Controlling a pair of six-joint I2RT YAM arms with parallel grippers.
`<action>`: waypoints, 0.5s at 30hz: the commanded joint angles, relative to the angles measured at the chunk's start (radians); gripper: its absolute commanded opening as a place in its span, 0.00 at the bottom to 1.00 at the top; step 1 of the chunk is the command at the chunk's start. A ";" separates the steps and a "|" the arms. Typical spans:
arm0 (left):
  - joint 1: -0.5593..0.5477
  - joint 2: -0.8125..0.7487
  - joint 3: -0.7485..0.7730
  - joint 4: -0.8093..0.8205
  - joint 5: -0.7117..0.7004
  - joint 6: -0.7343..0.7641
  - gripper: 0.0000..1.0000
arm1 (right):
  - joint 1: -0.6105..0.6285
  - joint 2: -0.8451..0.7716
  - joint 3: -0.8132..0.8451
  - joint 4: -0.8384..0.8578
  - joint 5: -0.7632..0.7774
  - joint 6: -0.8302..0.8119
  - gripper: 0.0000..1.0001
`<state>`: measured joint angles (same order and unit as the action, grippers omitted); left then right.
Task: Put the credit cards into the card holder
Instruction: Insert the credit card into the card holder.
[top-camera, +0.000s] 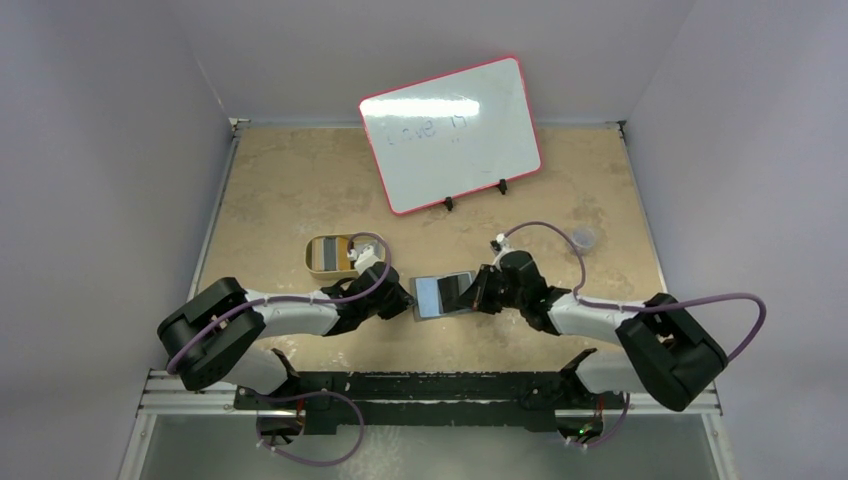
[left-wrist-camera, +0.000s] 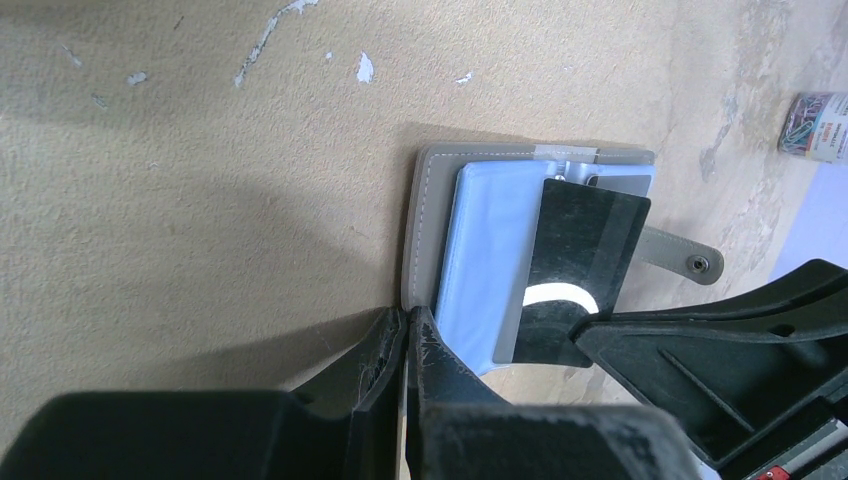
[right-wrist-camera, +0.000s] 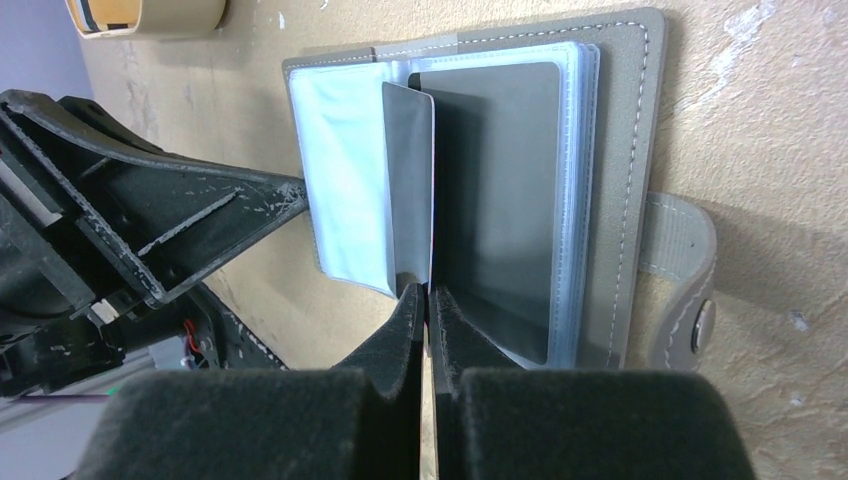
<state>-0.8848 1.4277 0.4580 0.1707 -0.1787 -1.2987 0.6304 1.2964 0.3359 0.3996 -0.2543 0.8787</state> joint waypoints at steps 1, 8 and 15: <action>-0.005 0.022 -0.019 -0.113 -0.036 0.018 0.00 | 0.005 0.049 -0.009 0.012 -0.032 -0.020 0.00; -0.005 0.023 -0.004 -0.122 -0.036 0.047 0.00 | 0.005 0.119 0.023 0.017 -0.118 -0.052 0.00; -0.009 0.017 0.011 -0.133 -0.039 0.065 0.00 | 0.005 0.171 0.076 -0.031 -0.115 -0.119 0.00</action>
<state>-0.8864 1.4277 0.4698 0.1501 -0.1810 -1.2861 0.6273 1.4220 0.3698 0.4702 -0.3477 0.8482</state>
